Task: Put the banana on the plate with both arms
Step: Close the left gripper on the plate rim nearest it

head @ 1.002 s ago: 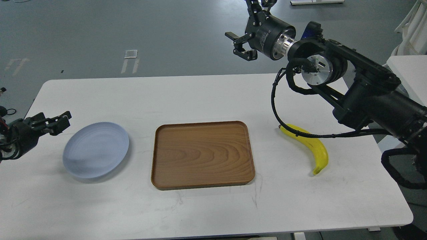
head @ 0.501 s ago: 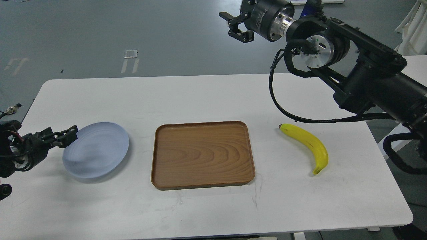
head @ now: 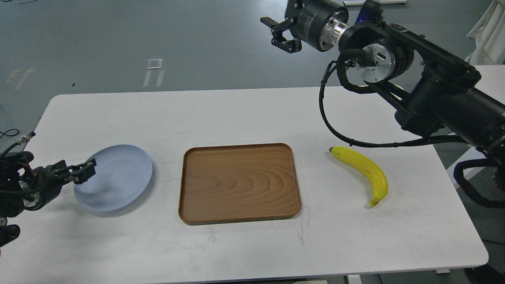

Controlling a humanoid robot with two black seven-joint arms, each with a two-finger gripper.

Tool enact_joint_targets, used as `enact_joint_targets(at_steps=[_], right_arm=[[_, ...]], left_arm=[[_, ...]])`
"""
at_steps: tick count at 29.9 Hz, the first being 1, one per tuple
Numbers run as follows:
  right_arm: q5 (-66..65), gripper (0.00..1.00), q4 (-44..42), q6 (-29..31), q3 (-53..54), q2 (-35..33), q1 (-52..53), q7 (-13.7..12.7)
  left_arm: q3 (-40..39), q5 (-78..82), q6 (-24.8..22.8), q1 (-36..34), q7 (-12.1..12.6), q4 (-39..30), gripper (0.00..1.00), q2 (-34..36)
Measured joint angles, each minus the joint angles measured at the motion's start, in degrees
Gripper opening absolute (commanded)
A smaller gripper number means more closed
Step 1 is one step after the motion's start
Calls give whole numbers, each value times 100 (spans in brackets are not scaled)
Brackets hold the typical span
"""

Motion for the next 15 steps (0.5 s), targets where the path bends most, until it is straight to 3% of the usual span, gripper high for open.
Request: enact_joint_targets(at_steps=[5,8,15], right_arm=[[0,100,3,0,0,-19,-25,2],[0,100,7,0,0,-22,-51,2],[0,100,15,0,0,-73,-77,2]], left_arm=[[20,-7,-11,24,-319,237,87,-126],[27,-26,-13,24,-362,267,86,-132],[35,-78,-29,118,-388,297,72,-117]])
